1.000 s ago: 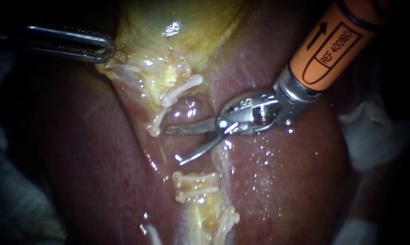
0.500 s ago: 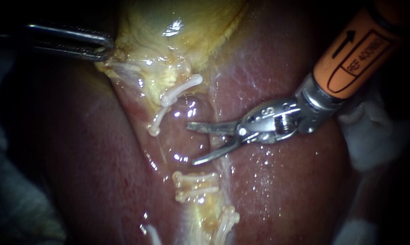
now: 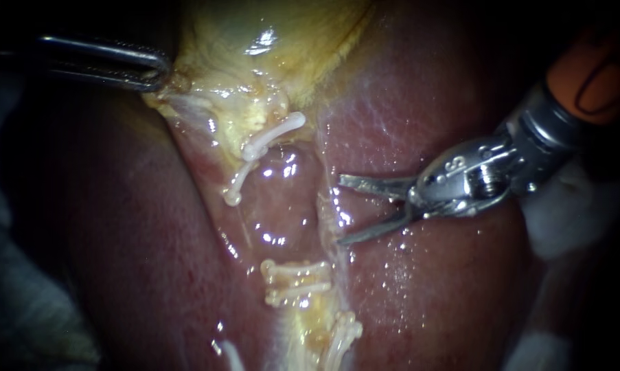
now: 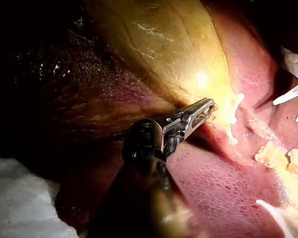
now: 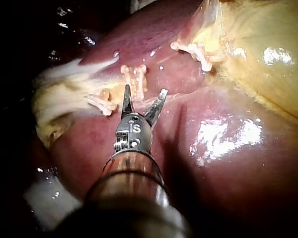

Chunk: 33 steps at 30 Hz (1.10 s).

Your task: Go back from the cut right tube

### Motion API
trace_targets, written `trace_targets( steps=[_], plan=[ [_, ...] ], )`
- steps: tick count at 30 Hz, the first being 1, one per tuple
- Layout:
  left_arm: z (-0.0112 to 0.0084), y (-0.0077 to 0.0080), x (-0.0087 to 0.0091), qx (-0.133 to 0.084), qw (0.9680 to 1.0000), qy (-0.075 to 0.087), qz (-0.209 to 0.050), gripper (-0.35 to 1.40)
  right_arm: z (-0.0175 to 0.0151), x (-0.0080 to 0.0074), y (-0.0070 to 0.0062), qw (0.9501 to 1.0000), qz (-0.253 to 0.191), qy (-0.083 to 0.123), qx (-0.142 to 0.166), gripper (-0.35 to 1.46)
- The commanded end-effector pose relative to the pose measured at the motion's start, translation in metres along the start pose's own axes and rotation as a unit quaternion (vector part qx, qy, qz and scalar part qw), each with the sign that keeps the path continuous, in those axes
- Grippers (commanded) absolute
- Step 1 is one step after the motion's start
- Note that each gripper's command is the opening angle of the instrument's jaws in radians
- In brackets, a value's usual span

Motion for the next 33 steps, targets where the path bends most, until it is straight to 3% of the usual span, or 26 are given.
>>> trace_targets(
  steps=[1,9,16,22,33],
  plan=[
    [0.0000,0.0000,-0.0001,0.000,1.0000,0.000,0.000,-0.35,-0.0001,-0.0002,0.0000,1.0000,-0.002,0.001,0.001,1.45],
    [0.0008,-0.0008,-0.0005,0.002,1.0000,0.001,0.002,-0.35,-0.0008,-0.0008,0.0001,1.0000,-0.006,0.001,0.002,1.45],
    [0.0035,-0.0019,-0.0015,0.004,0.9999,0.004,0.009,-0.35,-0.0013,-0.0012,0.0001,1.0000,-0.007,0.001,0.004,1.45],
    [0.0056,-0.0025,-0.0021,0.000,1.0000,-0.003,0.006,-0.35,-0.0016,-0.0015,0.0001,1.0000,-0.008,0.001,0.004,1.45],
    [0.0057,-0.0028,-0.0022,-0.001,1.0000,-0.005,0.007,-0.35,-0.0013,-0.0014,0.0003,0.9999,-0.007,0.002,0.009,1.45]
  ],
)
